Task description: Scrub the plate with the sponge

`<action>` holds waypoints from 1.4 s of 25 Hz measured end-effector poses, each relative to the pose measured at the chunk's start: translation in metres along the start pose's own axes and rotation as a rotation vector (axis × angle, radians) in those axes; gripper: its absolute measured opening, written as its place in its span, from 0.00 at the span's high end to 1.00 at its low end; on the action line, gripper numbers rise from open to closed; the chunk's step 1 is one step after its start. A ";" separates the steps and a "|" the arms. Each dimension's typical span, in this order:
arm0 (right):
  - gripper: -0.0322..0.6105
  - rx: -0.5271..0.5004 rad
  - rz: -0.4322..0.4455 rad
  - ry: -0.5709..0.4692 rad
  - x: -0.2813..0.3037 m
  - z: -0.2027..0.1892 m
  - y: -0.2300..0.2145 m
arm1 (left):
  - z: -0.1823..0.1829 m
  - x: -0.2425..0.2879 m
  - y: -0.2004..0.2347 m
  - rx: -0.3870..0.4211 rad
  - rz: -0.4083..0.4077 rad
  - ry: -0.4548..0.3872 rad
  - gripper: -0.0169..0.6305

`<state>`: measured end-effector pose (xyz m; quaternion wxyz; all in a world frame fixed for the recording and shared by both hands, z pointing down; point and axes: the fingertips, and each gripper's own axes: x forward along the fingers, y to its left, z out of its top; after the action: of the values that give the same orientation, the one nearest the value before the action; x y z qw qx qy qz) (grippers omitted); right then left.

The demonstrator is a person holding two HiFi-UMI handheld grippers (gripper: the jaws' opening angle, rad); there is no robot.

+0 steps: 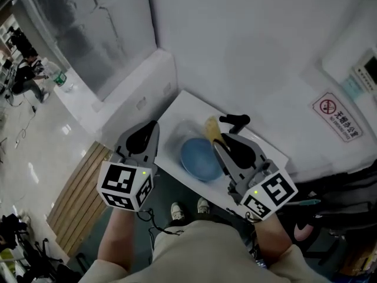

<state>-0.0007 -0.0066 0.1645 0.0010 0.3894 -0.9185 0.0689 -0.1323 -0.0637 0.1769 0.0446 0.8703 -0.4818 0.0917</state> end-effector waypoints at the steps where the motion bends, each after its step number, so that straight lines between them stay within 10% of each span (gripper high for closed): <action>1: 0.84 -0.015 -0.002 -0.014 -0.004 0.010 0.004 | 0.008 -0.007 0.000 0.014 0.004 -0.021 0.96; 15: 0.84 -0.076 -0.016 -0.142 -0.041 0.066 0.051 | 0.048 -0.071 -0.009 0.055 0.013 -0.187 0.96; 35: 0.85 -0.015 -0.057 -0.024 -0.039 0.006 0.035 | -0.020 -0.077 -0.017 0.002 0.013 -0.015 0.96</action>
<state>0.0016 0.0442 0.1520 -0.0050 0.4162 -0.9075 0.0572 -0.1606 0.0124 0.1813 0.0398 0.8678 -0.4878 0.0860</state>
